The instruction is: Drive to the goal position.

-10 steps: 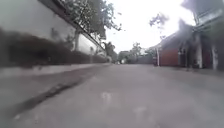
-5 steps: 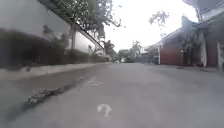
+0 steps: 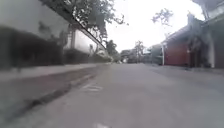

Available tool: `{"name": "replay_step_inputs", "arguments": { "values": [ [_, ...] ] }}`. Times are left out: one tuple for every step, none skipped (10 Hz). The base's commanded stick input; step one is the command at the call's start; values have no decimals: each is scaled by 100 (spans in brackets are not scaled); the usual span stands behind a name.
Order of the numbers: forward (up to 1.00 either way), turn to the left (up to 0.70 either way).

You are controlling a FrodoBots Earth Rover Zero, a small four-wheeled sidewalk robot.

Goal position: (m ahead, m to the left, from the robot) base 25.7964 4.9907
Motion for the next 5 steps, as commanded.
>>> {"name": "replay_step_inputs", "arguments": {
  "values": [
    [100,0],
    [100,0],
    [100,0],
    [100,-20],
    [100,-40]
  ]
}}
